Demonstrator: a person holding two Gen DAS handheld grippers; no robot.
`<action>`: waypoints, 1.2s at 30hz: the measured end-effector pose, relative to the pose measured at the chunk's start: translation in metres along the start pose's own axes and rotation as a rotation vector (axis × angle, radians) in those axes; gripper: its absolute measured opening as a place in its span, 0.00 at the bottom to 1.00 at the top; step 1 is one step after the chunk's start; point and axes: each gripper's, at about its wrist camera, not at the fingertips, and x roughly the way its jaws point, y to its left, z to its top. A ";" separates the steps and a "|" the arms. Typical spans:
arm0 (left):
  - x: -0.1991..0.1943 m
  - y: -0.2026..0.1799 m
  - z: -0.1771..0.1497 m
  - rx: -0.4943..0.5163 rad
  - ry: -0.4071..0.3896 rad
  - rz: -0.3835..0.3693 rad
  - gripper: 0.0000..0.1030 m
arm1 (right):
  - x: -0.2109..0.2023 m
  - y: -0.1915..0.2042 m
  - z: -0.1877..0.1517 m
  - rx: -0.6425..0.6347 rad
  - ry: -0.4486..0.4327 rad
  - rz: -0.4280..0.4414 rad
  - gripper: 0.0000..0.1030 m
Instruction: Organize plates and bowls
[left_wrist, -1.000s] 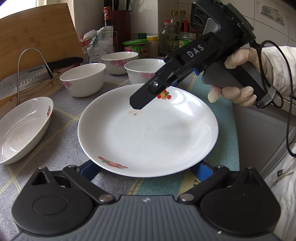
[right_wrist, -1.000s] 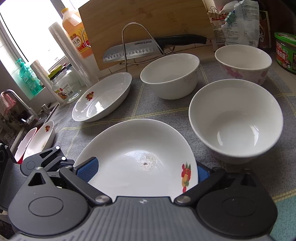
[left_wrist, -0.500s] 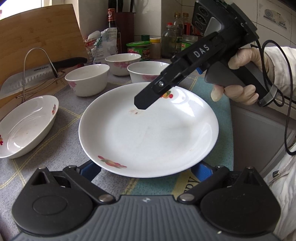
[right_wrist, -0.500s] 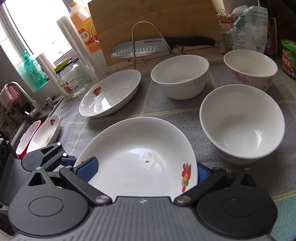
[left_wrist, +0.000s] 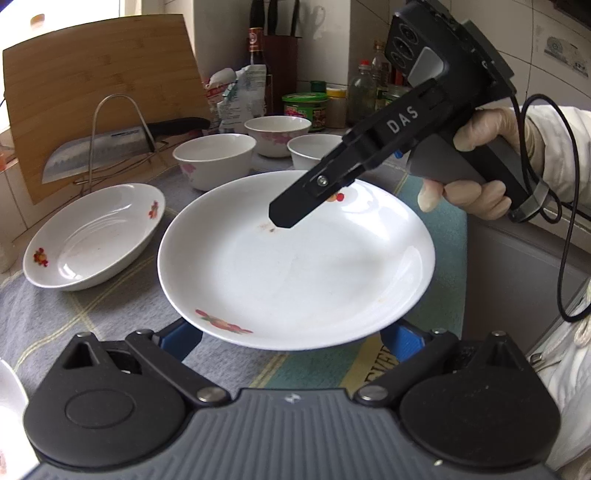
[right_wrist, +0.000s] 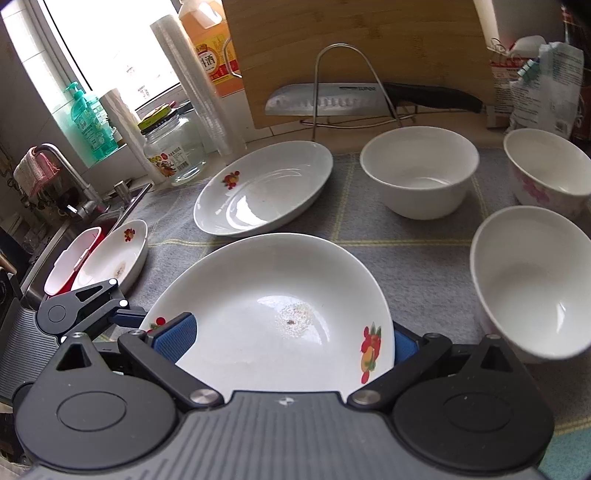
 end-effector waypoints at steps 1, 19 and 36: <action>-0.004 0.002 -0.001 -0.003 -0.003 0.007 0.98 | 0.002 0.003 0.001 -0.004 0.001 0.003 1.00; -0.067 0.050 -0.027 -0.096 -0.013 0.102 0.98 | 0.052 0.079 0.038 -0.119 0.023 0.075 1.00; -0.116 0.087 -0.060 -0.203 -0.025 0.236 0.98 | 0.106 0.154 0.070 -0.260 0.078 0.166 1.00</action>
